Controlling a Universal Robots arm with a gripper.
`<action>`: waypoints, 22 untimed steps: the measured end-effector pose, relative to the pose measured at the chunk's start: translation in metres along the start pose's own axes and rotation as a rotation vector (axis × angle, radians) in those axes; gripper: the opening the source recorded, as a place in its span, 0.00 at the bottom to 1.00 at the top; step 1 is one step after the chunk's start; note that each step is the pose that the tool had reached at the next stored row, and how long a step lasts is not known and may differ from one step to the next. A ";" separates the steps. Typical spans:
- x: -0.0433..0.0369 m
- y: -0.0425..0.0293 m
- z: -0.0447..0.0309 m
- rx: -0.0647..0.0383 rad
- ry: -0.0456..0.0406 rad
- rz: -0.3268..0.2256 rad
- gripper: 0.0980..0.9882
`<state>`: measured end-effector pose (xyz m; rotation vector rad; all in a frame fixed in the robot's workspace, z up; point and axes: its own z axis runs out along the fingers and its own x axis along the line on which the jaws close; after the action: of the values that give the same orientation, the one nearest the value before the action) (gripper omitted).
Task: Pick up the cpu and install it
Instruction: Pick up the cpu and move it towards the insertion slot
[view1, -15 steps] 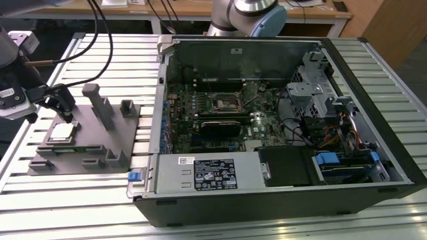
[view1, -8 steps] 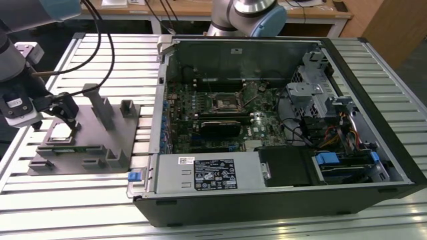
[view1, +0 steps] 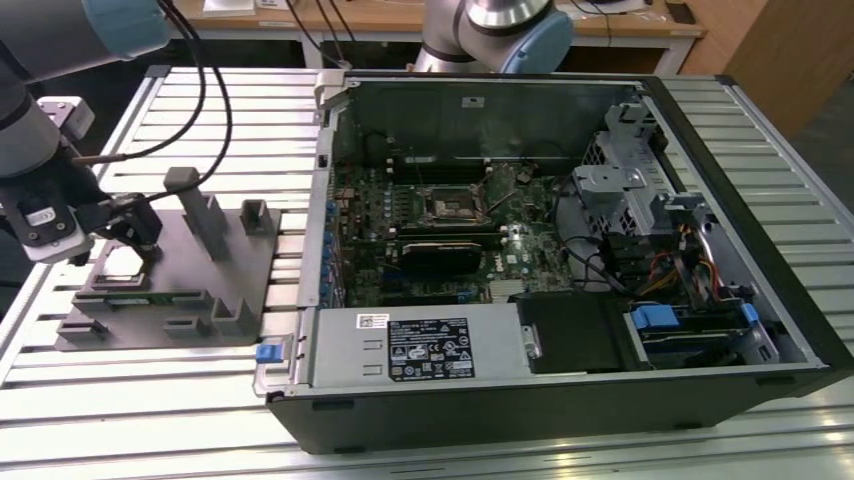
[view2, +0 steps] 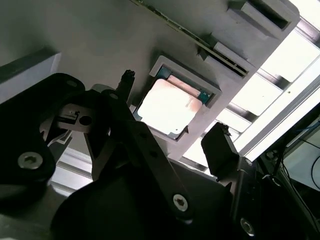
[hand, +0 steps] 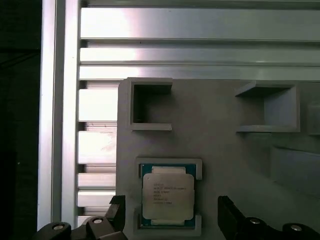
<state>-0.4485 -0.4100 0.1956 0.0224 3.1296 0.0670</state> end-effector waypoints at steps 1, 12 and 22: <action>0.0000 -0.0001 0.0018 0.000 0.0000 0.000 0.81; 0.0016 0.0034 0.0098 0.000 0.0000 0.000 0.72; 0.0038 0.0038 0.0117 0.000 -0.0009 -0.001 0.63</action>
<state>-0.4521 -0.4057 0.1841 0.0207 3.1287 0.0669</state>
